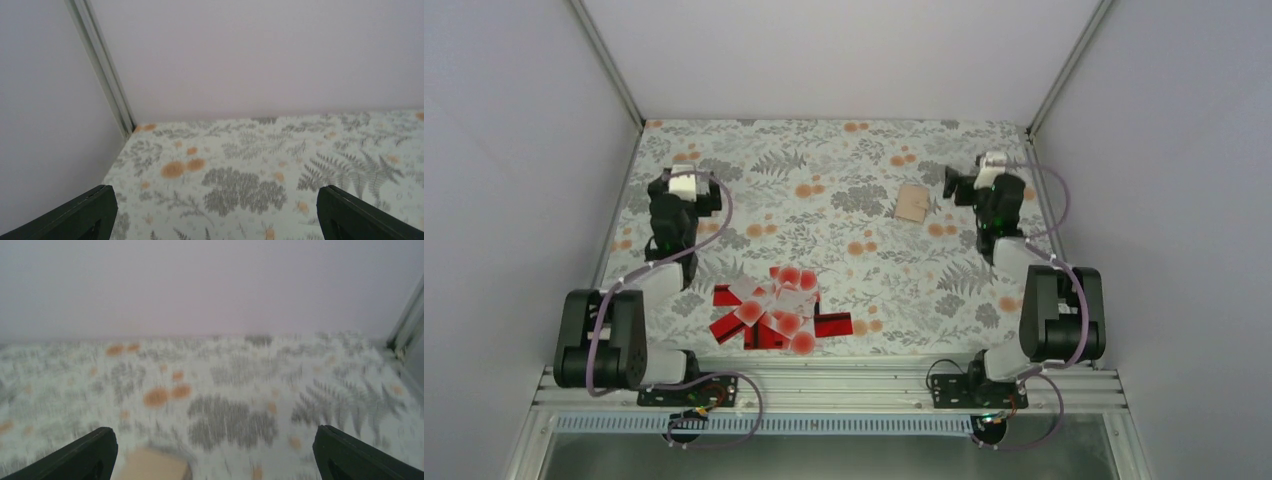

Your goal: Put the credit cards into the card holder

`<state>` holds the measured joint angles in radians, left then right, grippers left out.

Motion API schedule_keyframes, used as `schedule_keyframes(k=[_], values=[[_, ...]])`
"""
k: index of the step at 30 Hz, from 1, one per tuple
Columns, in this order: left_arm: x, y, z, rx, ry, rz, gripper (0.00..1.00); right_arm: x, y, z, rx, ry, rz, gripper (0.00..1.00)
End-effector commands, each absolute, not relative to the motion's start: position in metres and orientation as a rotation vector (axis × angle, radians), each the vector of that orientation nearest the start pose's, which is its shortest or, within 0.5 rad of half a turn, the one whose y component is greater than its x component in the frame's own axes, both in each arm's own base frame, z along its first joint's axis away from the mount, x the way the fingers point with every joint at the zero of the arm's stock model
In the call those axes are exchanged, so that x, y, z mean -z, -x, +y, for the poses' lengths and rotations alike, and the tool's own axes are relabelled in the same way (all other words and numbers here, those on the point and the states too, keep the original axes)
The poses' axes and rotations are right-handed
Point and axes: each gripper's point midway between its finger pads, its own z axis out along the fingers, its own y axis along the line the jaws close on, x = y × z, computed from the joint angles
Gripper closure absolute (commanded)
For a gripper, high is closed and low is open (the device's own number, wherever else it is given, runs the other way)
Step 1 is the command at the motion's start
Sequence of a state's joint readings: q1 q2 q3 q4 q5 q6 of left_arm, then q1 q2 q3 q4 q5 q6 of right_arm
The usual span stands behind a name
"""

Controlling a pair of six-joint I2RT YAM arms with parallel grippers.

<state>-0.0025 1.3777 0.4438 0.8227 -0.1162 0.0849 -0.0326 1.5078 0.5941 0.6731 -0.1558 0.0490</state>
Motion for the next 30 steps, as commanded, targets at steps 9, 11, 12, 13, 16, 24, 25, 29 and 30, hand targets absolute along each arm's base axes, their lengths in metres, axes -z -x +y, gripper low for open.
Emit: schedule_keyframes(k=[9, 11, 12, 13, 16, 24, 25, 29, 30], values=[[-0.244, -0.422, 0.031, -0.151, 0.166, 1.938, 0.00, -0.246, -0.501, 0.014, -0.399, -0.271, 2.082, 0.01], [-0.236, -0.425, 0.042, -0.169, 0.279, 2.043, 0.00, -0.240, -0.516, 0.021, -0.447, -0.257, 2.161, 0.01], [-0.235, -0.430, 0.039, -0.133, 0.280, 2.082, 0.00, -0.237, -0.519, 0.022, -0.460, -0.279, 2.191, 0.01], [-0.229, -0.433, 0.032, -0.083, 0.260, 2.125, 0.00, -0.234, -0.522, 0.023, -0.482, -0.299, 2.214, 0.01], [-0.202, -0.436, -0.001, 0.128, 0.178, 2.272, 0.00, -0.218, -0.523, 0.036, -0.586, -0.340, 2.297, 0.01], [-0.159, -0.436, -0.136, 0.660, -0.153, 2.427, 0.01, -0.140, -0.498, 0.072, -0.726, -0.354, 2.550, 0.04], [-0.156, -0.436, -0.153, 0.704, -0.181, 2.436, 0.02, -0.135, -0.496, 0.076, -0.747, -0.346, 2.563, 0.06], [-0.147, -0.436, -0.222, 0.895, -0.279, 2.456, 0.06, -0.115, -0.490, 0.082, -0.783, -0.333, 2.624, 0.08], [-0.144, -0.438, -0.235, 0.910, -0.293, 2.466, 0.07, -0.109, -0.488, 0.082, -0.787, -0.335, 2.646, 0.10]])
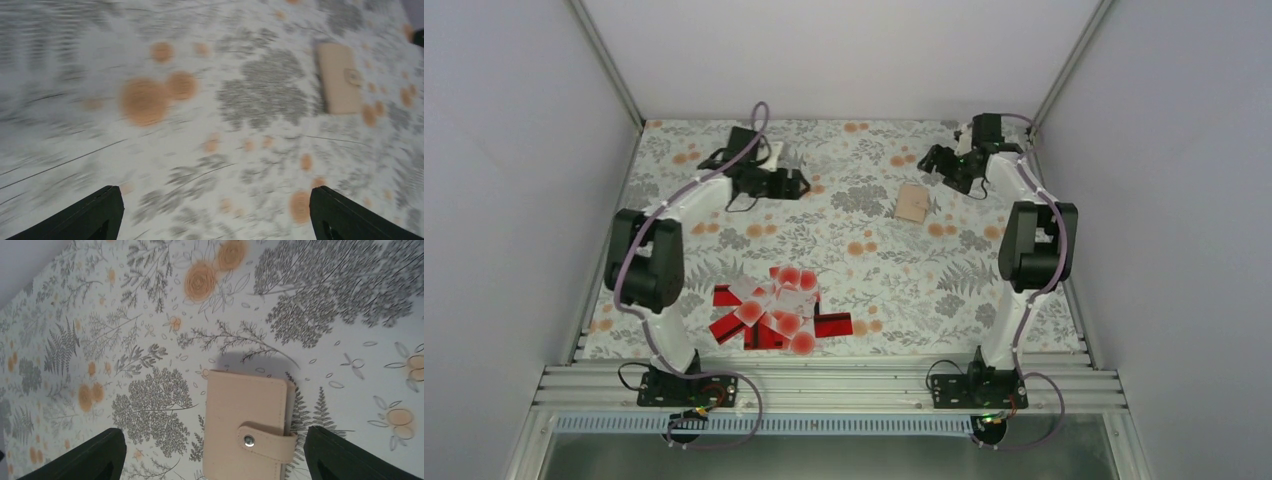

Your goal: Put the credit cards into the card holder

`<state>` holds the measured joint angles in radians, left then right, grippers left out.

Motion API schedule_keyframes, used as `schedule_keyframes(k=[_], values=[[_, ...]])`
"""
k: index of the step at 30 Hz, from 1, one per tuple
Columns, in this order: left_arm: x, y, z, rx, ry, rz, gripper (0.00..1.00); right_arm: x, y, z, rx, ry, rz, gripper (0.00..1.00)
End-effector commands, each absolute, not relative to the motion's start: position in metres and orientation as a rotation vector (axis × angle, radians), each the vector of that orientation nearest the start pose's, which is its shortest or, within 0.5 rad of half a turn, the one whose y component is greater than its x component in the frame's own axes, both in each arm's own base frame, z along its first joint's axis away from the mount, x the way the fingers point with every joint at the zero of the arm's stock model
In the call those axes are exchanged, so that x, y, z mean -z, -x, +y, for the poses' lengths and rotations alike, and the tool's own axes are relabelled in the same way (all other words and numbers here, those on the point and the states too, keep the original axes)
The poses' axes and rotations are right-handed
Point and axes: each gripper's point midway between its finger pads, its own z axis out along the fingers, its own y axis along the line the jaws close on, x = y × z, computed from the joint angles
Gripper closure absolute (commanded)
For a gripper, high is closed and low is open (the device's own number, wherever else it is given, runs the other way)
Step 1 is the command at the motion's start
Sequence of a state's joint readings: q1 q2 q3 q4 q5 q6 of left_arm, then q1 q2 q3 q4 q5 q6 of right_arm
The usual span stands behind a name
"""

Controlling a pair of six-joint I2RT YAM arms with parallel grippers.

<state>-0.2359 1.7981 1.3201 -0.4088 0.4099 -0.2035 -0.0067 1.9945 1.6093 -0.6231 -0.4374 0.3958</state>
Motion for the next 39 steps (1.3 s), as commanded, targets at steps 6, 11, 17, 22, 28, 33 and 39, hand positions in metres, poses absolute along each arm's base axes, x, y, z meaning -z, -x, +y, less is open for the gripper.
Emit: schedule_keyframes(k=[6, 11, 17, 22, 28, 33, 39], values=[[-0.133, -0.452, -0.312, 0.982, -0.358, 2.514, 0.14, -0.070, -0.471, 0.082, -0.775, -0.353, 2.761, 0.22], [-0.118, -0.456, -0.371, 1.040, -0.400, 2.547, 0.17, -0.051, -0.465, 0.082, -0.783, -0.356, 2.798, 0.23], [-0.093, -0.454, -0.427, 1.074, -0.447, 2.616, 0.17, -0.032, -0.460, 0.086, -0.813, -0.353, 2.827, 0.27], [-0.074, -0.461, -0.442, 1.086, -0.416, 2.655, 0.17, -0.016, -0.449, 0.092, -0.878, -0.367, 2.844, 0.31], [-0.040, -0.456, -0.445, 1.086, -0.403, 2.714, 0.17, -0.006, -0.438, 0.096, -0.919, -0.346, 2.860, 0.38], [-0.030, -0.453, -0.450, 1.095, -0.404, 2.732, 0.18, -0.002, -0.434, 0.104, -0.998, -0.334, 2.851, 0.48], [-0.017, -0.449, -0.451, 1.118, -0.392, 2.761, 0.25, 0.004, -0.432, 0.110, -1.049, -0.332, 2.855, 0.56]])
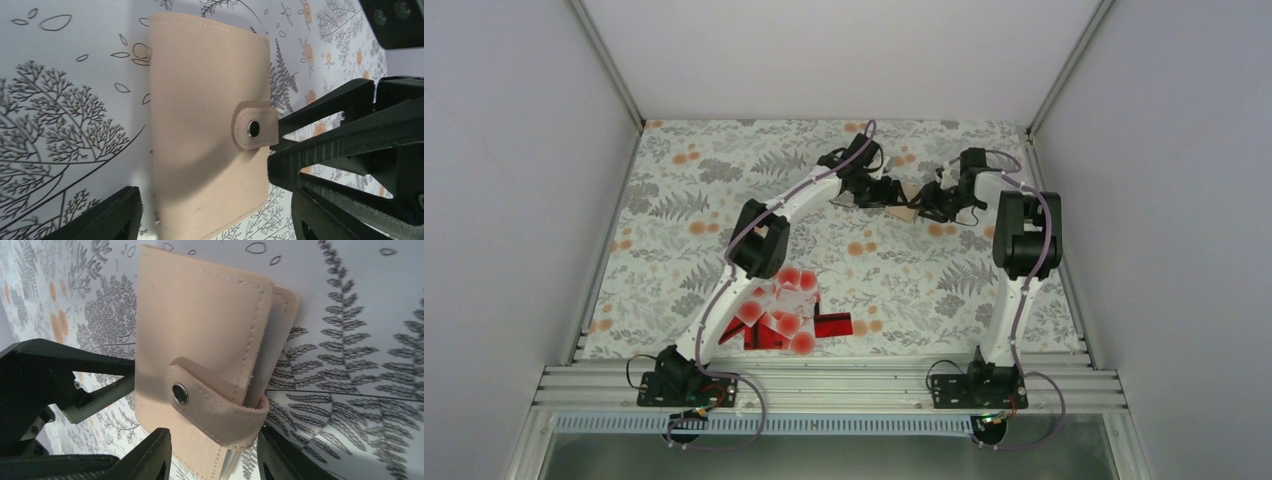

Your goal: Put the credit cards into the card holder

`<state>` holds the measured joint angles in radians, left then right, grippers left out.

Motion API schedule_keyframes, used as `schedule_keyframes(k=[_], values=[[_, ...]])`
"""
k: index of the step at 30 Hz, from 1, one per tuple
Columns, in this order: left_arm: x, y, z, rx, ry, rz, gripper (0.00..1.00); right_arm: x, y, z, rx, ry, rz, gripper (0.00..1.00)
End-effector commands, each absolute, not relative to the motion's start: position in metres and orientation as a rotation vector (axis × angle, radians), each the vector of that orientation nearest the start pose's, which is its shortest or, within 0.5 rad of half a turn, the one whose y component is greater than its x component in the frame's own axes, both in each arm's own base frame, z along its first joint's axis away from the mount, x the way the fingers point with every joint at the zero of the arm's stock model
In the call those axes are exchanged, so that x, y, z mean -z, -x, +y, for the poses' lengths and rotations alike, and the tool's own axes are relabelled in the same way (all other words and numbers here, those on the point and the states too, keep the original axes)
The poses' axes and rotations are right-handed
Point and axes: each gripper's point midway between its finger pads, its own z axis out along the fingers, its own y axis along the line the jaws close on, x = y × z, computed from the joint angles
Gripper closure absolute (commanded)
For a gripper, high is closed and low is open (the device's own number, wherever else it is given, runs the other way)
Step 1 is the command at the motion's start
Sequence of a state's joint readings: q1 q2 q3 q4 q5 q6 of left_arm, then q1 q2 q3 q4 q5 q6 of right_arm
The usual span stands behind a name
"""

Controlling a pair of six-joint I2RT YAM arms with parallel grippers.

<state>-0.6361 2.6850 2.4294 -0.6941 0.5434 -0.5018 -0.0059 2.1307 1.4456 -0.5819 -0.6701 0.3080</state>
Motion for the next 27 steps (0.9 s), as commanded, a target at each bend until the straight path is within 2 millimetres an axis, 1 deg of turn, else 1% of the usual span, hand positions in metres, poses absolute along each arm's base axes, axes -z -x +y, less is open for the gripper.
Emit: schedule_keyframes(k=[1, 7, 9, 13, 15, 16, 18, 20, 21, 23, 24, 25, 26, 27], values=[[-0.015, -0.447, -0.452, 1.127, -0.394, 2.767, 0.28, 0.005, -0.431, 0.110, -1.058, -0.333, 2.855, 0.58], [-0.008, -0.445, -0.455, 1.163, -0.387, 2.770, 0.46, 0.008, -0.427, 0.114, -1.097, -0.340, 2.858, 0.67], [-0.009, -0.446, -0.457, 1.175, -0.386, 2.760, 0.58, 0.008, -0.425, 0.115, -1.106, -0.345, 2.858, 0.70], [-0.019, -0.449, -0.461, 1.188, -0.404, 2.720, 0.79, 0.005, -0.419, 0.116, -1.116, -0.353, 2.857, 0.75], [-0.023, -0.450, -0.460, 1.184, -0.409, 2.706, 0.95, 0.004, -0.414, 0.116, -1.114, -0.356, 2.858, 0.76], [-0.025, -0.450, -0.460, 1.180, -0.408, 2.703, 0.97, 0.002, -0.412, 0.117, -1.115, -0.356, 2.858, 0.76], [-0.032, -0.449, -0.460, 1.188, -0.408, 2.695, 0.98, -0.003, -0.407, 0.119, -1.131, -0.345, 2.851, 0.75], [-0.045, -0.448, -0.461, 1.208, -0.417, 2.669, 0.98, -0.013, -0.403, 0.120, -1.137, -0.318, 2.830, 0.75], [-0.053, -0.449, -0.462, 1.216, -0.421, 2.653, 0.98, -0.019, -0.402, 0.119, -1.129, -0.307, 2.816, 0.72], [-0.075, -0.448, -0.463, 1.233, -0.431, 2.613, 0.98, -0.040, -0.402, 0.117, -1.106, -0.280, 2.771, 0.60], [-0.089, -0.449, -0.463, 1.237, -0.434, 2.589, 0.98, -0.050, -0.401, 0.117, -1.102, -0.268, 2.749, 0.56], [-0.105, -0.449, -0.463, 1.244, -0.441, 2.561, 0.98, -0.060, -0.400, 0.117, -1.097, -0.261, 2.729, 0.49], [-0.117, -0.449, -0.462, 1.249, -0.445, 2.542, 0.98, -0.075, -0.400, 0.116, -1.090, -0.253, 2.699, 0.41], [-0.130, -0.448, -0.462, 1.255, -0.451, 2.520, 0.98, -0.085, -0.400, 0.116, -1.088, -0.252, 2.679, 0.33]])
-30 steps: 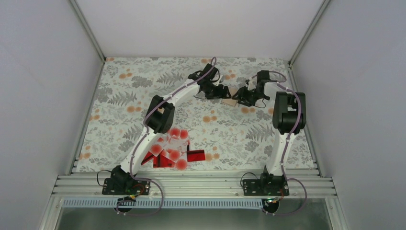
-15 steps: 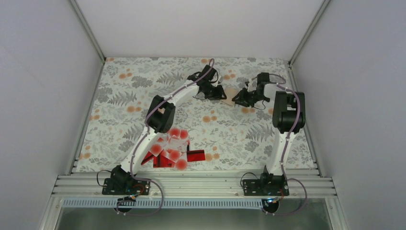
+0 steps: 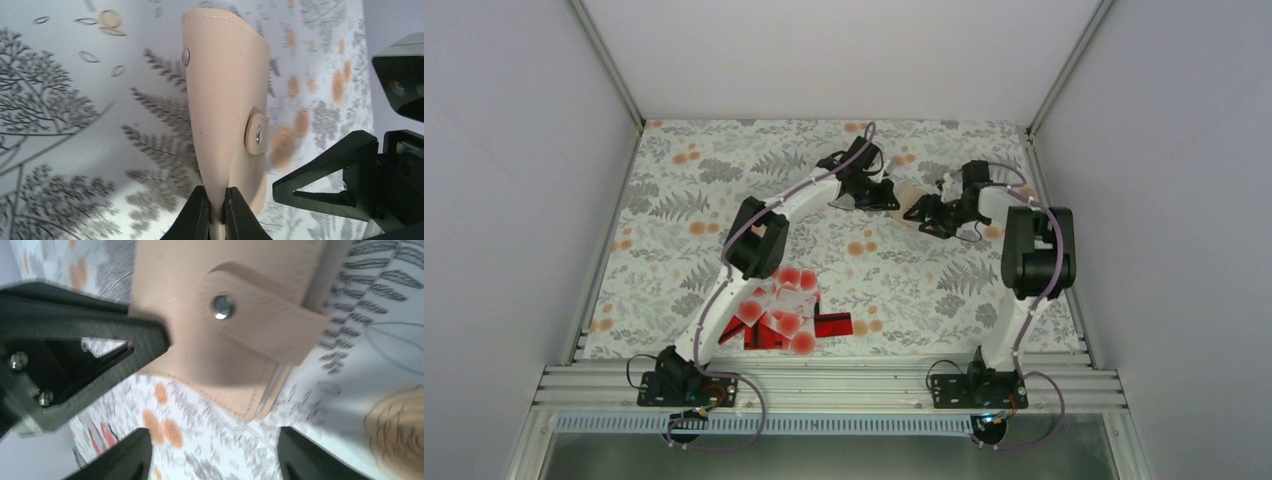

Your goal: Put the credit cards into the card holder

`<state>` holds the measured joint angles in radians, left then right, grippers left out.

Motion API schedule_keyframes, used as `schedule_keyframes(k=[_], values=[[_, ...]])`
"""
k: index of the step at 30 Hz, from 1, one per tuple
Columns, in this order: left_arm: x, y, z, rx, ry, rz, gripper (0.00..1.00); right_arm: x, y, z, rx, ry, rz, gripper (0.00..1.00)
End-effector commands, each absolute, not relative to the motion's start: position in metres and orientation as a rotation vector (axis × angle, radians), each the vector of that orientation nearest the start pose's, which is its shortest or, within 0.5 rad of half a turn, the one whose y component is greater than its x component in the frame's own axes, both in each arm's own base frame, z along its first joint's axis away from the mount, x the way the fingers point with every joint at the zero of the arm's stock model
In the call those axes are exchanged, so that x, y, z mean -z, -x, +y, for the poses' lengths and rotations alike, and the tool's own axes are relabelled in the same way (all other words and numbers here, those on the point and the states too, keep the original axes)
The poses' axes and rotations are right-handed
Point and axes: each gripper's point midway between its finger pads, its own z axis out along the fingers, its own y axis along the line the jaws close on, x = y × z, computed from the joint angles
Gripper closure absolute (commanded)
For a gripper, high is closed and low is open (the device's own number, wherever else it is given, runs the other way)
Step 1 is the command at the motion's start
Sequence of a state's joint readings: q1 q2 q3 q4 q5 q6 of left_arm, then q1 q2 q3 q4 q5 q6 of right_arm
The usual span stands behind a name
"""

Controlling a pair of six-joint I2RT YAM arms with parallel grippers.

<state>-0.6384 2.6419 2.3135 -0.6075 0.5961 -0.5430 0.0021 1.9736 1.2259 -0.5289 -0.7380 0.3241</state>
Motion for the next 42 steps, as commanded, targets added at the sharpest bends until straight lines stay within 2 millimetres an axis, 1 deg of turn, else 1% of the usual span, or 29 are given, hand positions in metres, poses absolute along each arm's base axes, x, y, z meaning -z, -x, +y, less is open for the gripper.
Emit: schedule_keyframes(k=[1, 3, 4, 5, 9, 11, 12, 14, 17, 19, 23, 25, 26, 29, 31, 33, 38, 39, 40, 41, 42], values=[[-0.142, -0.447, -0.461, 1.259, -0.457, 2.502, 0.98, -0.096, -0.400, 0.116, -1.085, -0.255, 2.656, 0.24], [-0.173, -0.443, -0.457, 1.265, -0.469, 2.451, 0.98, -0.117, -0.399, 0.114, -1.075, -0.275, 2.610, 0.07], [-0.183, -0.441, -0.455, 1.268, -0.473, 2.433, 0.98, -0.127, -0.398, 0.112, -1.075, -0.288, 2.587, 0.01], [-0.196, -0.439, -0.452, 1.270, -0.478, 2.410, 0.98, -0.136, -0.396, 0.112, -1.085, -0.299, 2.563, 0.01], [-0.245, -0.430, -0.438, 1.288, -0.482, 2.322, 0.98, -0.187, -0.390, 0.118, -1.177, -0.281, 2.426, 0.01], [-0.272, -0.425, -0.428, 1.296, -0.483, 2.275, 0.98, -0.217, -0.389, 0.125, -1.255, -0.230, 2.336, 0.03], [-0.282, -0.423, -0.423, 1.302, -0.475, 2.260, 0.98, -0.232, -0.389, 0.129, -1.294, -0.195, 2.288, 0.04], [-0.310, -0.419, -0.412, 1.324, -0.462, 2.209, 0.98, -0.260, -0.386, 0.136, -1.375, -0.131, 2.207, 0.08], [-0.351, -0.413, -0.395, 1.358, -0.452, 2.127, 0.98, -0.299, -0.383, 0.147, -1.483, -0.028, 2.103, 0.19], [-0.375, -0.407, -0.386, 1.383, -0.455, 2.083, 0.98, -0.330, -0.382, 0.154, -1.517, 0.063, 2.033, 0.25], [-0.409, -0.393, -0.379, 1.446, -0.490, 2.005, 0.98, -0.381, -0.372, 0.174, -1.572, 0.245, 1.935, 0.29], [-0.423, -0.385, -0.378, 1.469, -0.513, 1.966, 0.98, -0.400, -0.367, 0.183, -1.581, 0.310, 1.897, 0.31], [-0.429, -0.382, -0.377, 1.476, -0.521, 1.952, 0.98, -0.409, -0.365, 0.186, -1.578, 0.331, 1.879, 0.33], [-0.446, -0.373, -0.374, 1.495, -0.549, 1.901, 0.98, -0.428, -0.363, 0.192, -1.578, 0.354, 1.844, 0.42], [-0.455, -0.368, -0.373, 1.513, -0.567, 1.871, 0.98, -0.434, -0.362, 0.198, -1.595, 0.365, 1.831, 0.50], [-0.463, -0.363, -0.372, 1.526, -0.580, 1.849, 0.97, -0.437, -0.360, 0.205, -1.605, 0.374, 1.830, 0.60], [-0.470, -0.357, -0.364, 1.496, -0.571, 1.837, 0.96, -0.444, -0.355, 0.216, -1.620, 0.398, 1.821, 0.88], [-0.470, -0.356, -0.363, 1.496, -0.573, 1.834, 0.94, -0.446, -0.353, 0.218, -1.624, 0.404, 1.819, 0.94], [-0.470, -0.354, -0.363, 1.497, -0.576, 1.835, 0.92, -0.447, -0.352, 0.220, -1.627, 0.410, 1.817, 0.96], [-0.470, -0.352, -0.362, 1.496, -0.578, 1.832, 0.88, -0.448, -0.351, 0.220, -1.629, 0.416, 1.815, 0.96], [-0.471, -0.351, -0.361, 1.490, -0.581, 1.829, 0.81, -0.450, -0.349, 0.221, -1.630, 0.427, 1.810, 0.96]])
